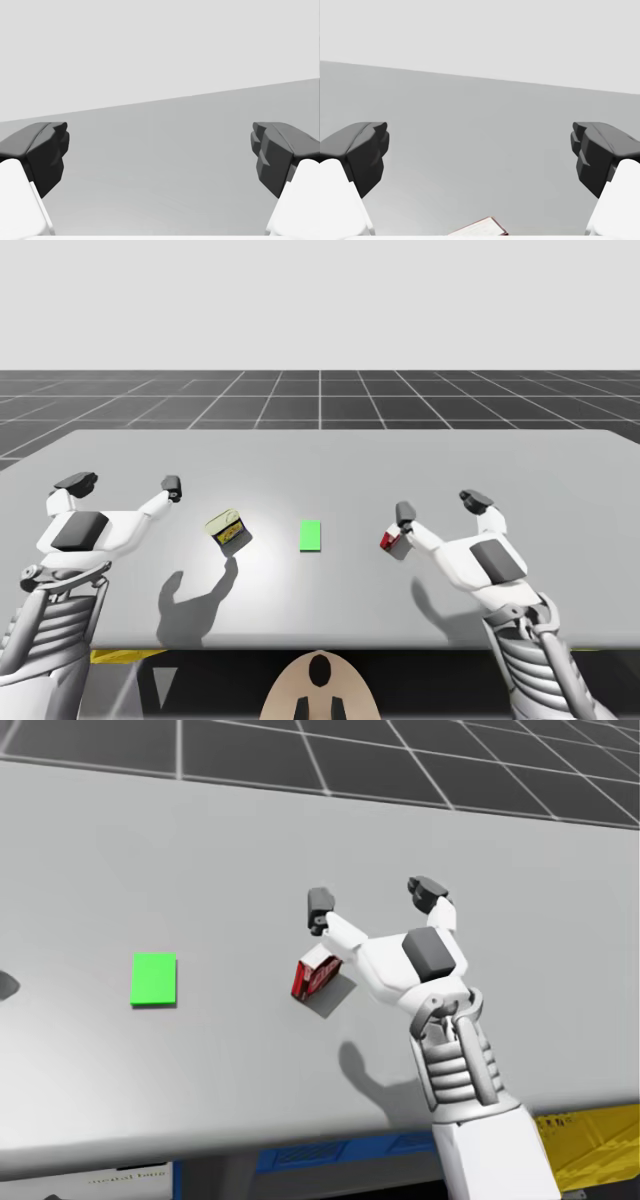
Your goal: Look at the card. If it is red, pick the object on the left. If it is green, pick the object on the right.
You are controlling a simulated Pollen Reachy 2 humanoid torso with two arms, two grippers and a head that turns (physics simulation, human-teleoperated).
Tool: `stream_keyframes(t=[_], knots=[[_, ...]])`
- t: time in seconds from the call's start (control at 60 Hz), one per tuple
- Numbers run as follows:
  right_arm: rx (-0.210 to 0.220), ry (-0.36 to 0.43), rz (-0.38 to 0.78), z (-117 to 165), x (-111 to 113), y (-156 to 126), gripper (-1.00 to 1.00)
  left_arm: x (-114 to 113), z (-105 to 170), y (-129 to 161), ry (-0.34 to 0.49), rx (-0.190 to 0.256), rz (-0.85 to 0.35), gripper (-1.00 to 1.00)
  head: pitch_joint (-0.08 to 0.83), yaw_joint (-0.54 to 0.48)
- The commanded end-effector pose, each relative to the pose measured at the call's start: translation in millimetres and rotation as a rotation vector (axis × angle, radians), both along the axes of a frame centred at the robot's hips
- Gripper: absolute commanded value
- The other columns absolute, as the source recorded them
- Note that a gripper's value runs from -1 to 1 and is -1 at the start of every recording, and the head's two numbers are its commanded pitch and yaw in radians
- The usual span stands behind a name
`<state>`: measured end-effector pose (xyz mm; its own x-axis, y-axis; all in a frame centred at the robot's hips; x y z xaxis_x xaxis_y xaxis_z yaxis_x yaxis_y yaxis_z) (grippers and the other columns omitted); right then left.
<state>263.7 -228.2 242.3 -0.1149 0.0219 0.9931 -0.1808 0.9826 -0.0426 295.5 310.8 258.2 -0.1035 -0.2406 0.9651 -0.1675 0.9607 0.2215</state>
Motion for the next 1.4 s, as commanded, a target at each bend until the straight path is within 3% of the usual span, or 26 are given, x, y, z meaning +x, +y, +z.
stream_keyframes(t=[0.017, 0.067, 0.217, 0.433, 0.5, 0.833, 1.017, 1.233, 1.4], knots=[[-0.027, 0.061, 0.13, -11.9, -23.1, -3.2, -1.0, 0.1, -0.3, -0.1, 0.002, -0.002, -0.002, -1.0, 0.651, -0.29], [-0.1, 0.047, 0.164, -18.2, -28.6, -6.8, -1.0, 0.3, -0.5, 0.0, 0.003, -0.002, -0.003, -1.0, 0.651, -0.29], [-0.172, 0.093, 0.259, -45.7, -31.7, -21.2, -1.0, 0.8, -0.9, -0.1, 0.005, -0.001, -0.003, -1.0, 0.655, -0.29], [-0.212, 0.107, 0.33, -77.4, -15.0, -35.3, -1.0, 0.8, -0.9, -0.1, 0.005, -0.001, -0.003, -1.0, 0.656, -0.3], [-0.209, 0.126, 0.355, -81.6, -9.2, -34.6, -1.0, 0.8, -1.1, -0.3, 0.006, 0.0, -0.002, -1.0, 0.656, -0.3], [-0.11, 0.253, 0.4, -97.7, 32.5, -36.2, -1.0, 0.4, -1.3, 0.3, 0.002, -0.003, 0.0, -1.0, 0.654, -0.3], [-0.117, 0.278, 0.372, -105.7, 53.5, -37.5, -1.0, 0.5, -1.2, 0.4, 0.002, -0.003, 0.0, -1.0, 0.66, -0.3], [-0.095, 0.296, 0.396, -107.0, 63.3, -30.3, -1.0, 0.5, -1.0, 1.0, 0.001, -0.004, -0.002, -1.0, 0.661, -0.3], [-0.104, 0.289, 0.407, -109.3, 66.4, -23.0, -1.0, 0.5, -1.2, 0.6, 0.002, -0.003, -0.003, -1.0, 0.659, -0.3]])
